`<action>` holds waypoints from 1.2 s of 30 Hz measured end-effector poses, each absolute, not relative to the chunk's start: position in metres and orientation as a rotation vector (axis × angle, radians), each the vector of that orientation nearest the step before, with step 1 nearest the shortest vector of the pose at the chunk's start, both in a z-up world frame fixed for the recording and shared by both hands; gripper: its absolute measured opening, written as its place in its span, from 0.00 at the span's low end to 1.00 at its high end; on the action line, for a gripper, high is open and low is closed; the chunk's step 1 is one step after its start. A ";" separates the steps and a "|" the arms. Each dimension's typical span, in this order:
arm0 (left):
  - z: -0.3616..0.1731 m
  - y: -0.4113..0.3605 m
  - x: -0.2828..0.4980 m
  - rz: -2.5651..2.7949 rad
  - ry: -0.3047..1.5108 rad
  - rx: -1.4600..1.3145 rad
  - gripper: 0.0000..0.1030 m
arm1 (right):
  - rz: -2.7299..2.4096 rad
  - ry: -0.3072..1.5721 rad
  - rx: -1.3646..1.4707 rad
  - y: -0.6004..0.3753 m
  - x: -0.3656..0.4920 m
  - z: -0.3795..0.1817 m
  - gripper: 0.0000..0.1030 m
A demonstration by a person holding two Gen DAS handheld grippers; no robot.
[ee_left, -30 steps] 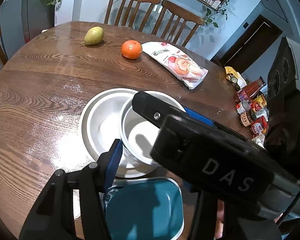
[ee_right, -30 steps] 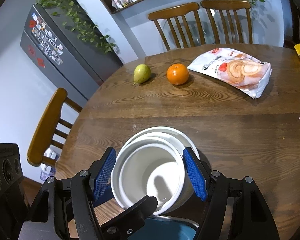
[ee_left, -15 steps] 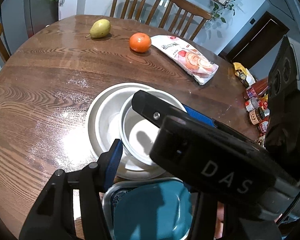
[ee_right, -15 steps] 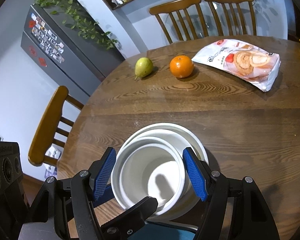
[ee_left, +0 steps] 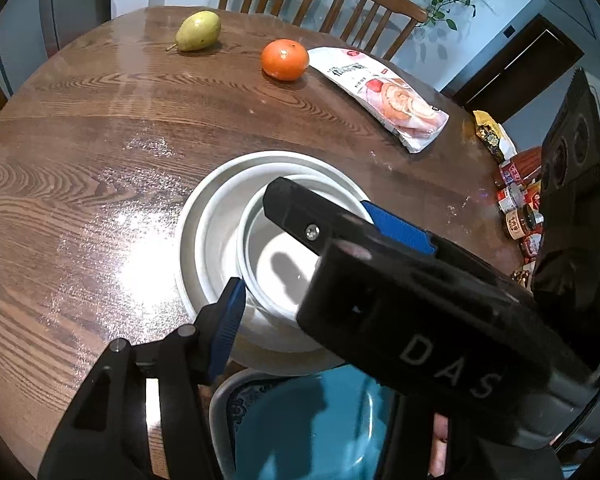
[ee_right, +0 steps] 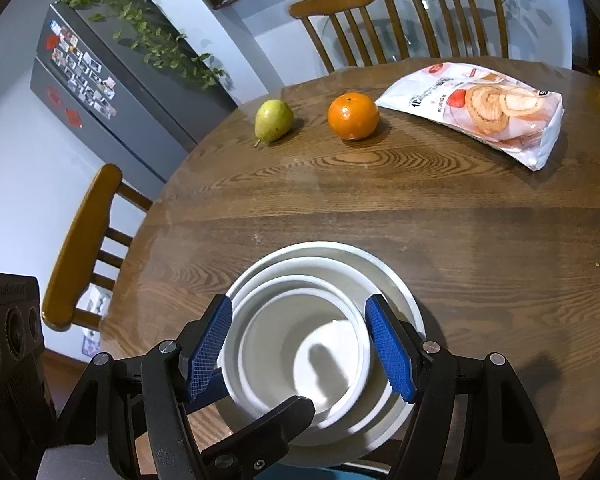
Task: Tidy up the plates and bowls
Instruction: 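Lower the small white bowl into the nested bowls with the right gripper, then open the right gripper and move it to the rim of the bowl stack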
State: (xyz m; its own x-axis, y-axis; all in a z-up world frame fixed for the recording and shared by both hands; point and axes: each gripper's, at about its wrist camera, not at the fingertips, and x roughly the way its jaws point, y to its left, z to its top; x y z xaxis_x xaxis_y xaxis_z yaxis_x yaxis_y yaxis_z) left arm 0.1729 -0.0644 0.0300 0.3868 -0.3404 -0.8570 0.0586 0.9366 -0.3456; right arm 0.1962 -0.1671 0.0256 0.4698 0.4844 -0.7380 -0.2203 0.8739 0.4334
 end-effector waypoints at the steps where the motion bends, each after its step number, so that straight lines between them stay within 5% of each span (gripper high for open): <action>1: 0.030 -0.064 0.173 -0.262 1.149 -0.276 0.50 | 0.438 0.994 0.289 -0.167 0.196 0.026 0.70; 17: 0.042 -0.050 0.171 -0.238 1.109 -0.302 0.74 | 0.269 0.892 0.421 -0.221 0.174 0.035 0.78; 20: 0.042 -0.051 0.172 -0.242 1.112 -0.295 0.74 | 0.250 0.891 0.471 -0.226 0.172 0.029 0.84; 36: 0.044 -0.028 0.174 -0.163 1.098 -0.327 0.79 | 0.247 0.847 0.570 -0.238 0.155 0.021 0.85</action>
State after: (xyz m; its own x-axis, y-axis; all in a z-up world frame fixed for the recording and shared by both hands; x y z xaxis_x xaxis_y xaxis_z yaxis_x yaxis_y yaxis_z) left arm 0.1740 -0.0281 0.0443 0.4499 -0.2892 -0.8449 -0.0315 0.9404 -0.3387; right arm 0.1548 -0.2379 0.0207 0.6449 0.4243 -0.6356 0.0158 0.8241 0.5662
